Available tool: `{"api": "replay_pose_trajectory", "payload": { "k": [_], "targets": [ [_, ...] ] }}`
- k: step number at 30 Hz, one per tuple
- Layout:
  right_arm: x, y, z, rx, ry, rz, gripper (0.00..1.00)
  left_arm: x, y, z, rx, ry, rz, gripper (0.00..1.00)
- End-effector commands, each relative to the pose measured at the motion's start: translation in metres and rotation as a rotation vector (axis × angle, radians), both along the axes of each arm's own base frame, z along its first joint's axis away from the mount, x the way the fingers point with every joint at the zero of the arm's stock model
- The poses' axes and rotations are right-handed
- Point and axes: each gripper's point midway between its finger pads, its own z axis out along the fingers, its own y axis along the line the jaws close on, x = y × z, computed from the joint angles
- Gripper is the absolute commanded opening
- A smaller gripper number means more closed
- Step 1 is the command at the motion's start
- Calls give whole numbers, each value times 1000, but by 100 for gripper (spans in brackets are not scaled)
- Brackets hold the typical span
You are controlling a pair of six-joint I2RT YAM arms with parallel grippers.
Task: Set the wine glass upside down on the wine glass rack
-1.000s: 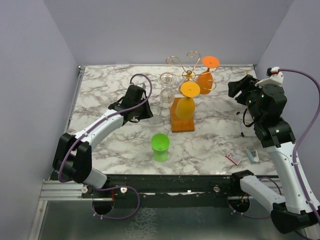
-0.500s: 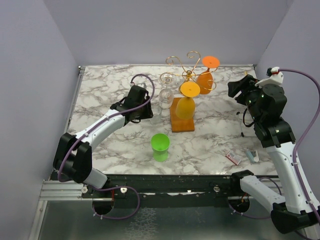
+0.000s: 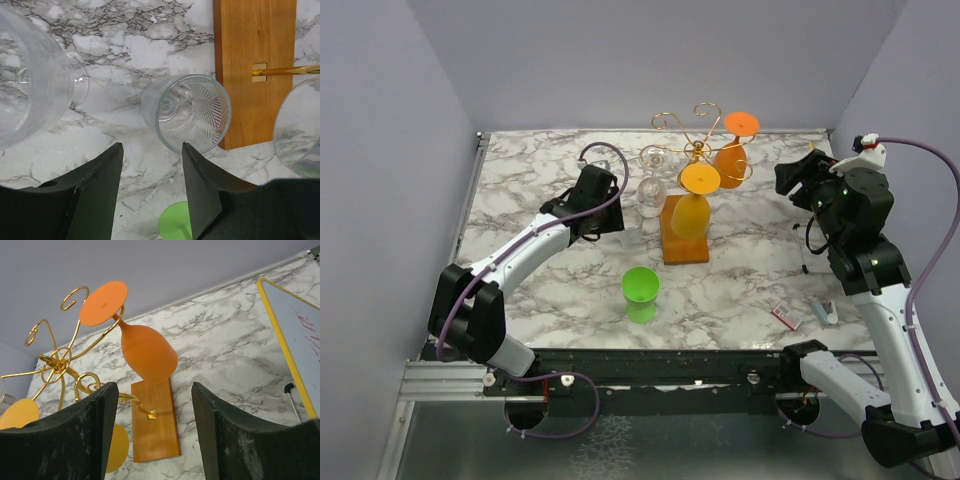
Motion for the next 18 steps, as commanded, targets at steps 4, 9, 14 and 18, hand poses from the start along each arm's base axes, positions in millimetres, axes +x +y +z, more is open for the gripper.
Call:
{"api": "replay_pose_trajectory", "payload": {
  "k": [4,9,14,18],
  "targets": [
    [-3,-1,-11,-2,31,3,65,11,-1,5,20,-28,12,52],
    [-3,-1,-12,-6,31,2,65,16,-1,-7,66,-18,22,47],
    [-5,-2,-11,-8,31,-4,65,15,-4,-19,90,3,7,37],
    [-5,-2,-11,-4,32,-1,65,15,-8,-18,98,0,-9,22]
  ]
}}
